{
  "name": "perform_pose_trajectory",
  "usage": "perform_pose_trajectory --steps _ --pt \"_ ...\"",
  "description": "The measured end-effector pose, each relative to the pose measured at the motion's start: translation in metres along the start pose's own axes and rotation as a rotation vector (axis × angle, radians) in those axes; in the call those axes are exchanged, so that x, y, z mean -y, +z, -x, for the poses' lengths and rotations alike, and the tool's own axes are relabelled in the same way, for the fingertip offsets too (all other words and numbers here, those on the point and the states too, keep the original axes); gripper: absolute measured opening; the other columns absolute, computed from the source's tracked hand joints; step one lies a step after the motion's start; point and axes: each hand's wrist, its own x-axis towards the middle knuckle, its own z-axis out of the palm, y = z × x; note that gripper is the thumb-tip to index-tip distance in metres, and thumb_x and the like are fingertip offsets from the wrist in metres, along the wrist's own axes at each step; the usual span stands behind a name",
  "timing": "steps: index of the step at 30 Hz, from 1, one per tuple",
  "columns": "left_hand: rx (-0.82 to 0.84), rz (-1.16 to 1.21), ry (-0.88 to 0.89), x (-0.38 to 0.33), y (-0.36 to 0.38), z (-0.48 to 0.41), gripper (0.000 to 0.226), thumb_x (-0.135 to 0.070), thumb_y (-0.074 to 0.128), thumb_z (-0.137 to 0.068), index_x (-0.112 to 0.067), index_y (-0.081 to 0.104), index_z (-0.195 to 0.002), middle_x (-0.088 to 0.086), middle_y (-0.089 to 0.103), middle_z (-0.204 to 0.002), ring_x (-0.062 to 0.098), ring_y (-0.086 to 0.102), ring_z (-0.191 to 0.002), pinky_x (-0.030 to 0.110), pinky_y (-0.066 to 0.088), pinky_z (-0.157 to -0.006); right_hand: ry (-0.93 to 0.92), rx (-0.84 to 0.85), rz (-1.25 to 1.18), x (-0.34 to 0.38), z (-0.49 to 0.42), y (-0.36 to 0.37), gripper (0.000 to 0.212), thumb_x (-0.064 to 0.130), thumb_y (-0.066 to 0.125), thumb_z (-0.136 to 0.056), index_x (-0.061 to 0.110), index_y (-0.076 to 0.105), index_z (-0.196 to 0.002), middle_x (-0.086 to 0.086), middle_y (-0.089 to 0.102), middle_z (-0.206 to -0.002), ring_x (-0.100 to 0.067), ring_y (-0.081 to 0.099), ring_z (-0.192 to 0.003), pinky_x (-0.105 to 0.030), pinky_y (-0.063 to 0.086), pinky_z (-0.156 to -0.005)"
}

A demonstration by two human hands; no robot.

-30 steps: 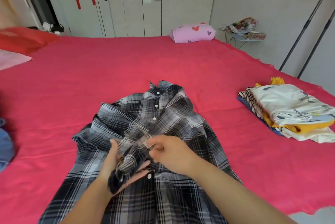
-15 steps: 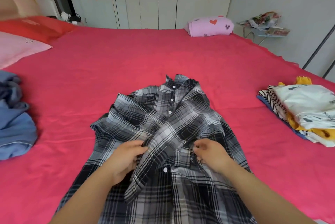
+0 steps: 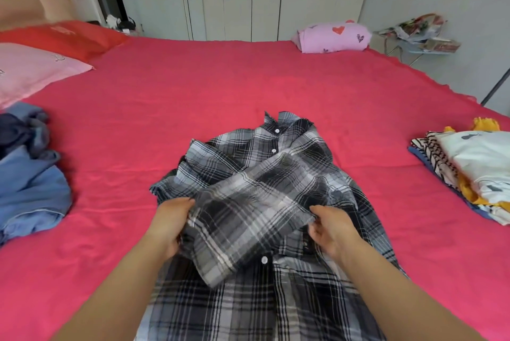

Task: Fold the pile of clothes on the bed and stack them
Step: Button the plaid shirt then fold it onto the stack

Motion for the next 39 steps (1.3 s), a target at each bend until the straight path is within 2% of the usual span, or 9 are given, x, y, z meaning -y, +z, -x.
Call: perform_pose_trajectory --steps 5,9,12,16,23,25,32,35,39 --pt "-0.198 -0.586 0.240 0.008 -0.006 -0.019 0.029 -0.011 0.048 -0.093 -0.006 0.058 -0.120 0.006 0.063 -0.086 0.020 0.053 -0.061 0.027 0.039 -0.056 -0.044 -0.028 0.516 -0.011 0.006 -0.005 0.019 0.010 0.060 -0.088 0.000 0.044 -0.088 -0.009 0.050 -0.062 -0.013 0.052 -0.042 -0.022 0.048 -0.045" --pt "-0.211 -0.738 0.563 0.024 0.003 -0.005 0.051 -0.025 0.054 -0.092 -0.004 0.042 -0.137 0.014 0.052 -0.134 0.030 0.050 -0.121 0.040 0.039 -0.103 -0.368 -0.154 0.979 -0.009 0.023 -0.010 0.069 0.023 0.064 -0.086 0.005 0.026 -0.141 -0.020 0.050 -0.123 -0.031 0.059 -0.100 -0.035 0.047 -0.080" --pt "0.001 -1.064 0.893 0.040 0.017 0.016 0.062 -0.053 0.038 -0.091 -0.020 0.032 -0.144 0.003 0.036 -0.149 0.022 0.031 -0.138 0.040 0.021 -0.114 -0.787 -0.160 1.277 -0.015 0.038 -0.017 0.067 0.032 0.055 -0.091 0.021 0.020 -0.147 -0.012 0.036 -0.137 -0.027 0.049 -0.115 -0.035 0.042 -0.092" --pt "0.294 -1.546 0.549 0.061 0.028 0.014 0.065 -0.061 0.021 -0.093 -0.034 0.002 -0.149 -0.002 -0.004 -0.158 0.022 -0.006 -0.146 0.047 -0.007 -0.117 -0.565 0.116 1.769 -0.030 0.023 -0.033 0.058 0.043 0.040 -0.096 0.031 0.017 -0.148 -0.002 0.016 -0.155 -0.025 0.020 -0.141 -0.047 0.021 -0.112" --pt "0.299 -1.401 0.775 0.053 0.029 0.021 0.097 -0.088 -0.002 -0.064 -0.037 -0.008 -0.146 -0.012 -0.016 -0.152 0.014 -0.014 -0.144 0.038 -0.016 -0.112 -0.610 0.067 1.643 -0.033 0.022 -0.066 0.059 0.041 0.040 -0.096 0.034 0.013 -0.148 -0.002 0.014 -0.157 -0.023 0.015 -0.144 -0.044 0.022 -0.115" --pt "0.376 -1.441 0.757 0.058 0.023 0.029 0.097 -0.088 0.015 -0.065 -0.039 -0.011 -0.145 -0.016 -0.015 -0.151 0.013 -0.014 -0.144 0.036 -0.016 -0.112 -0.571 0.090 1.682 -0.037 0.024 -0.074 0.058 0.043 0.039 -0.097 0.034 0.014 -0.148 -0.003 0.015 -0.156 -0.023 0.016 -0.143 -0.045 0.020 -0.115" --pt "0.240 -1.272 0.861 0.078 -0.011 0.045 0.059 -0.020 0.074 -0.071 -0.013 0.054 -0.126 0.006 0.049 -0.133 0.028 0.047 -0.125 0.036 0.038 -0.104 -0.589 0.076 1.608 -0.046 0.033 -0.093 0.058 0.044 0.041 -0.095 0.027 0.022 -0.147 -0.006 0.025 -0.153 -0.024 0.027 -0.139 -0.044 0.026 -0.113" --pt "0.133 -1.167 0.888 0.073 -0.016 0.052 0.022 0.005 0.067 -0.072 -0.008 0.067 -0.091 0.005 0.065 -0.099 0.025 0.062 -0.091 0.036 0.055 -0.077 -0.618 0.069 1.605 -0.046 0.040 -0.096 0.056 0.041 0.042 -0.096 0.025 0.024 -0.147 -0.004 0.027 -0.152 -0.023 0.030 -0.137 -0.041 0.028 -0.112" --pt "0.126 -1.227 0.703 0.060 -0.020 0.054 0.027 -0.003 0.046 -0.089 -0.009 0.068 -0.104 0.004 0.065 -0.108 0.023 0.059 -0.100 0.029 0.047 -0.083 -0.662 0.071 1.618 -0.046 0.051 -0.106 0.053 0.043 0.044 -0.094 0.025 0.035 -0.143 0.000 0.038 -0.145 -0.019 0.037 -0.132 -0.036 0.031 -0.111"
